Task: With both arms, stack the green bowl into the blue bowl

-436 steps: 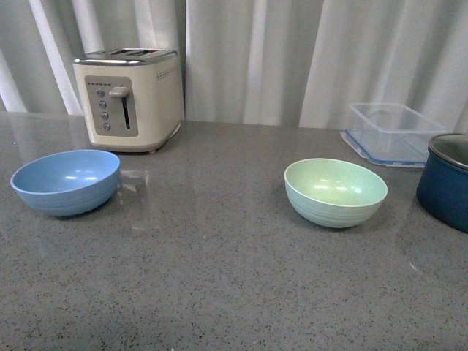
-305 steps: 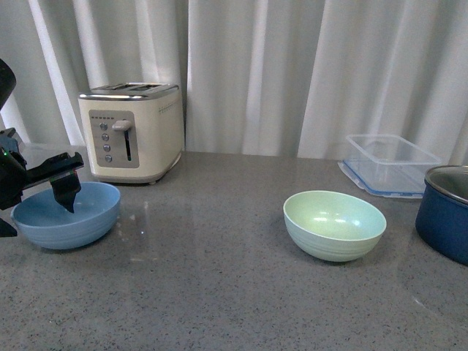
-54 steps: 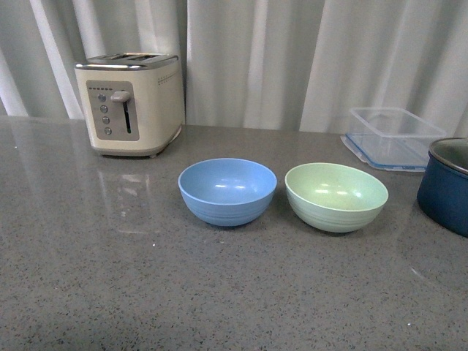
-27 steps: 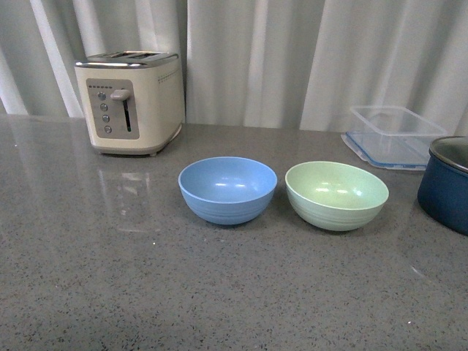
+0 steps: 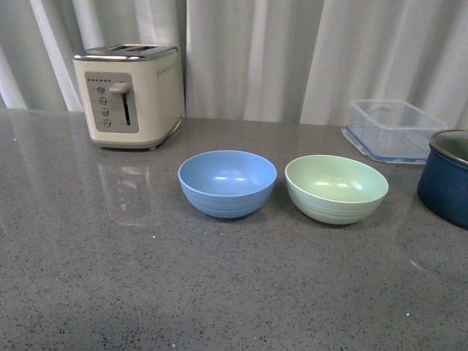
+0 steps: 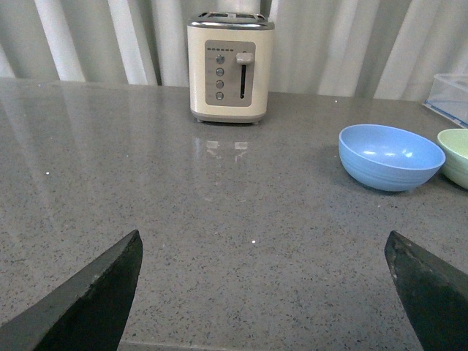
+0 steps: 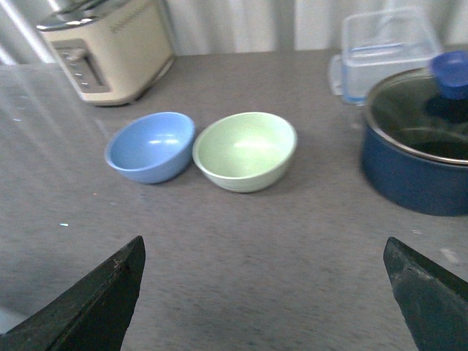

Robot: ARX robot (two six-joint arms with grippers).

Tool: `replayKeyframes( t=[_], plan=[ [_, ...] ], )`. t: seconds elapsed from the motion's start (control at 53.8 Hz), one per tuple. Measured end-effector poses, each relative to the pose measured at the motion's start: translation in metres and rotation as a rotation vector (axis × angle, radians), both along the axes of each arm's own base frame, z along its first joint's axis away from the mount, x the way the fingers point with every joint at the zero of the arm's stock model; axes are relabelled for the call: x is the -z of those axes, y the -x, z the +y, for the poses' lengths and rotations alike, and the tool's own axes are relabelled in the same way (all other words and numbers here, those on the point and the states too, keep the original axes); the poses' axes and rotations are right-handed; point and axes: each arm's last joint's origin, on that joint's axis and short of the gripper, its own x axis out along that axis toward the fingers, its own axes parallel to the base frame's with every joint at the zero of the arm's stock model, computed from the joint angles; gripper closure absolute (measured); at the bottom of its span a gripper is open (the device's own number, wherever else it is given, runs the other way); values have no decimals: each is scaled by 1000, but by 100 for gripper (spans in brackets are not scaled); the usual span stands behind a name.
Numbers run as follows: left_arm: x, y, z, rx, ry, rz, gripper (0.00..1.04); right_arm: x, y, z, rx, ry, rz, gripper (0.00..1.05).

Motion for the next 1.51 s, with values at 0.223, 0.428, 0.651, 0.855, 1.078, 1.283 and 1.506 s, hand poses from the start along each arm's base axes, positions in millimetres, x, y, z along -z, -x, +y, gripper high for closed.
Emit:
replayKeyframes(
  t=[0.223,0.428,0.651,0.855,1.078,1.283,1.506],
  plan=[
    [0,0,0,0,0,0,7,-8,-89,31,11,-48,252,10],
    [0,0,0,0,0,0,7,22,-159,40,171,18,387,10],
    [0,0,0,0,-1,0,7,55,-210,34,315,49,463,10],
    [0,0,0,0,-1,0,7,85,-243,21,437,79,523,10],
    [0,0,0,0,-1,0,7,104,-253,21,461,90,573,35],
    [0,0,0,0,-1,0,7,104,-254,26,463,88,569,74],
    [0,0,0,0,-1,0,7,94,-253,31,447,71,555,103]
  ],
)
